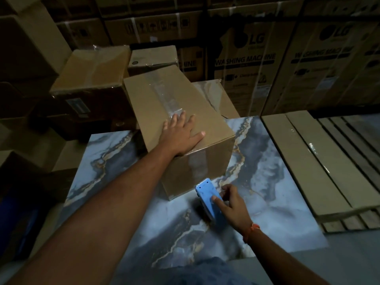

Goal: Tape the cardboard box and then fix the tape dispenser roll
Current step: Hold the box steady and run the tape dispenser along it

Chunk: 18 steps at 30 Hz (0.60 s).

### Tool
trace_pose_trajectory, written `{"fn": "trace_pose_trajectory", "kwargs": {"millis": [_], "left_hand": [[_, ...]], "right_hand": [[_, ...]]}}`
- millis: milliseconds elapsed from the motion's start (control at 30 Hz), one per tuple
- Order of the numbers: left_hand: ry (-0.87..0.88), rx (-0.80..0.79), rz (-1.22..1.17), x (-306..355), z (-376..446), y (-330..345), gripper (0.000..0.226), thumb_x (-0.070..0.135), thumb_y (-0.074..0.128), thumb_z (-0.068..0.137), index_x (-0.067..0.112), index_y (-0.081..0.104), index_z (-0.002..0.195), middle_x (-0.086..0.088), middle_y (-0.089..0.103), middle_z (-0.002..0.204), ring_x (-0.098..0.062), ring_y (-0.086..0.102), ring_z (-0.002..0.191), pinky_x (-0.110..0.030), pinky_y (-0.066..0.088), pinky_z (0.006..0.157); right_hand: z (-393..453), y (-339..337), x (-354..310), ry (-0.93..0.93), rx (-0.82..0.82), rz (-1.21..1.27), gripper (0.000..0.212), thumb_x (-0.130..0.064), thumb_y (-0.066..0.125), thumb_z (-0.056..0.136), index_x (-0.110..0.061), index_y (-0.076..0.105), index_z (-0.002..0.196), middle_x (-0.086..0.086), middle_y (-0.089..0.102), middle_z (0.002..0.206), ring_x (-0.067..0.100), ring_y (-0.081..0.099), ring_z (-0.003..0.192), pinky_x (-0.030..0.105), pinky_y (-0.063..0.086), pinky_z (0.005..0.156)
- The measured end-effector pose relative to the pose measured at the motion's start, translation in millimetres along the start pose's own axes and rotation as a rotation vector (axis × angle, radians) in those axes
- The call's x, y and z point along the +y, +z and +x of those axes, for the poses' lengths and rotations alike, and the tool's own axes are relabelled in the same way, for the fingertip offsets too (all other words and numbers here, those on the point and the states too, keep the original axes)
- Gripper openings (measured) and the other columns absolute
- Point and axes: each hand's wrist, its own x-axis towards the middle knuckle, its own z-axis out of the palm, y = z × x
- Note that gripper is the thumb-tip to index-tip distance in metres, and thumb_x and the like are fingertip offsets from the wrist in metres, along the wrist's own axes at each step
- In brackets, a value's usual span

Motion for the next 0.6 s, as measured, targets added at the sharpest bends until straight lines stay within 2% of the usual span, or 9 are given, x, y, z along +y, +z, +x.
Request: {"fn": "trace_pose_trajectory", "kwargs": {"millis": [67,133,200,300,433,500,600], "left_hand": [[-0.002,0.005,0.001,0,3,0,0.080,0.074,0.024,0.096,0.033,0.005,0.162,-0.004,-0.003,0.174,-0.031,-0.003,0.160,-0.059,0.001,0.126],[-0.006,0.007,0.003,0,4,2,0.081,0.074,0.024,0.096,0.033,0.005,0.162,-0.004,-0.003,0.174,-0.031,-0.003,0.160,-0.059,0.001,0.125],[-0.005,0.018,0.005,-1,4,5,0.081,0.075,0.024,0.095,0.033,0.005,0.162,-0.004,-0.002,0.174,-0.031,-0.003,0.160,-0.058,0.002,0.125],[-0.005,0.027,-0.002,-3,7,9,0.082,0.077,0.022,0.094,0.034,0.006,0.162,-0.004,-0.002,0.174,-0.030,-0.003,0.160,-0.058,0.002,0.126],[-0.005,0.024,0.005,-5,9,11,0.085,0.079,0.021,0.092,0.034,0.006,0.162,-0.004,-0.002,0.174,-0.031,-0.002,0.160,-0.059,0.003,0.126],[-0.006,0.023,0.005,-5,9,12,0.085,0.079,0.021,0.092,0.034,0.006,0.162,-0.004,-0.002,0.174,-0.031,-0.002,0.160,-0.058,0.004,0.126],[-0.011,0.023,-0.004,-5,8,12,0.085,0.079,0.021,0.091,0.034,0.006,0.162,-0.003,-0.002,0.174,-0.030,-0.002,0.160,-0.058,0.003,0.126]], "right_hand": [[1,1,4,0.028,0.002,0.016,0.047,-0.042,0.071,0.085,-0.019,0.044,0.115,-0.001,0.062,0.080,0.011,0.061,0.070,0.018,0.045,0.062],[0,3,10,0.060,-0.022,0.028,0.052,-0.045,0.071,0.085,-0.021,0.040,0.120,0.000,0.065,0.083,0.012,0.064,0.071,0.017,0.046,0.060],[-4,8,16,0.077,-0.050,0.066,0.060,-0.051,0.071,0.082,-0.027,0.036,0.124,0.004,0.070,0.096,0.015,0.069,0.080,0.017,0.052,0.062],[-10,14,22,0.090,-0.066,0.121,0.067,-0.061,0.071,0.075,-0.036,0.032,0.125,0.007,0.070,0.109,0.020,0.072,0.089,0.026,0.059,0.070],[-16,17,18,0.076,-0.096,0.149,0.063,-0.054,0.070,0.079,-0.040,0.034,0.128,0.005,0.071,0.116,0.015,0.074,0.093,0.031,0.061,0.075],[-19,19,14,0.049,-0.117,0.131,0.058,-0.045,0.067,0.087,-0.043,0.034,0.134,-0.002,0.067,0.123,0.008,0.072,0.096,0.026,0.060,0.076],[-24,22,4,-0.006,-0.141,0.119,0.062,-0.034,0.062,0.096,-0.043,0.029,0.147,-0.024,0.049,0.138,-0.018,0.055,0.112,0.007,0.048,0.085]]}}
